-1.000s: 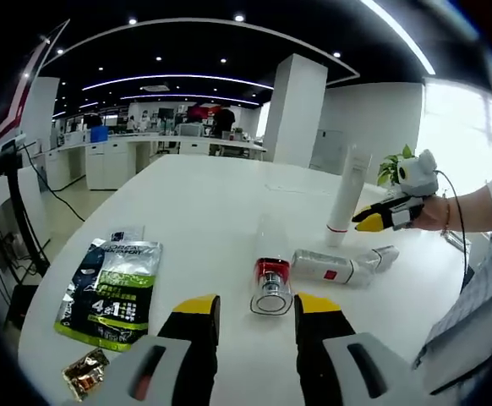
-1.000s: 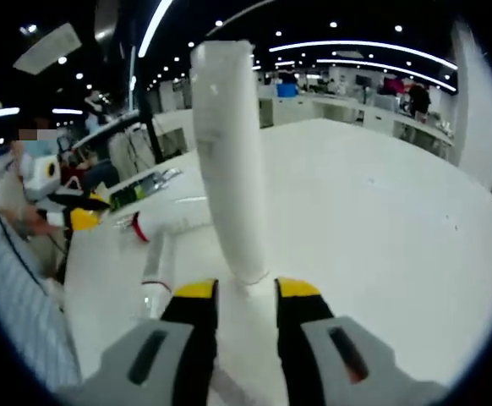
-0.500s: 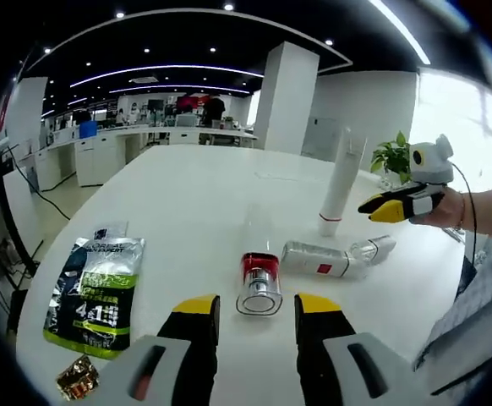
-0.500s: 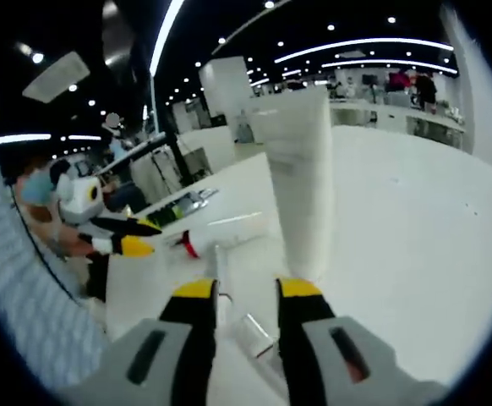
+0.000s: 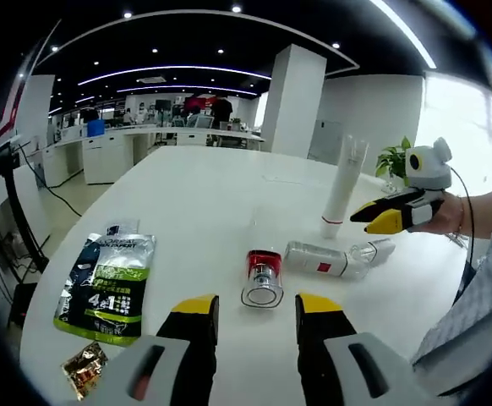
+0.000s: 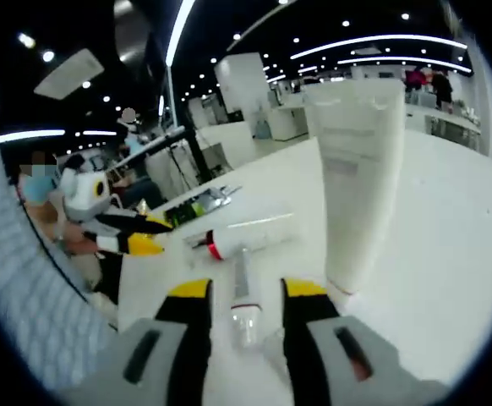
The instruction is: Arrange the skincare products in the storage area until every visible bottle or jar stands upright without overlapping.
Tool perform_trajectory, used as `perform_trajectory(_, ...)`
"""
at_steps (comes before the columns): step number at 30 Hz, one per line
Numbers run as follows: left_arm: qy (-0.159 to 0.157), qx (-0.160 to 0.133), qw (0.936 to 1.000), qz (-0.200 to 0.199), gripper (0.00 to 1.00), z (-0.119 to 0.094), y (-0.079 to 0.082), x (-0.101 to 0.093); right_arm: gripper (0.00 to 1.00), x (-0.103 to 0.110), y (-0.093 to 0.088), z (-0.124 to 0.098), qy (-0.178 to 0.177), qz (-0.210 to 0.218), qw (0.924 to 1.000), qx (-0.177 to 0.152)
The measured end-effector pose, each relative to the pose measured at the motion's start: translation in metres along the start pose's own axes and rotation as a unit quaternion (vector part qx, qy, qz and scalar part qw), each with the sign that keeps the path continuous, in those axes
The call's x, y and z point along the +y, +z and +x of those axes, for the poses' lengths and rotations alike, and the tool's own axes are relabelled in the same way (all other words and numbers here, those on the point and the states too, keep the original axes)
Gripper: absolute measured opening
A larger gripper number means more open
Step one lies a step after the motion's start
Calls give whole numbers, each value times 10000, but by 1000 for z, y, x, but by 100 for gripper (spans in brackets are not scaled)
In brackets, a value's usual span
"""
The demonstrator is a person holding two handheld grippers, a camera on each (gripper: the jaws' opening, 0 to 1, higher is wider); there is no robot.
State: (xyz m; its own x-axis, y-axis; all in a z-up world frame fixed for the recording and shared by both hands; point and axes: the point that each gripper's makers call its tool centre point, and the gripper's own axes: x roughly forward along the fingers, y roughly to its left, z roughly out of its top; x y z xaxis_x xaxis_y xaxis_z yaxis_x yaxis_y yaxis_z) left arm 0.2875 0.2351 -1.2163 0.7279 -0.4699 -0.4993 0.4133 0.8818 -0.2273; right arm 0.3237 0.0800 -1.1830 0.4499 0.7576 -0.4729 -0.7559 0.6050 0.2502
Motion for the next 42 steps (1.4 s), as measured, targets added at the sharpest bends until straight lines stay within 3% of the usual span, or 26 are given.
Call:
perform_trajectory(5,-47,-94,9999,-59,37,-1,4,-1,31,2,-2,5,14,-119,9998,169)
perform_trajectory(21,-59,-97,9997,-212,41,-3,-6,-5,31,4,-13,-1,-71,-187,9989,423)
perform_trajectory(30,-43,-91,9994,-335,46,-5,-8,-3,31,13,-8,5,-5,-289,9987,430)
perform_trajectory(42,-17,-17,10000,-32,51,-4,-7,2,31,17,11,12,-67,-644,9976,234)
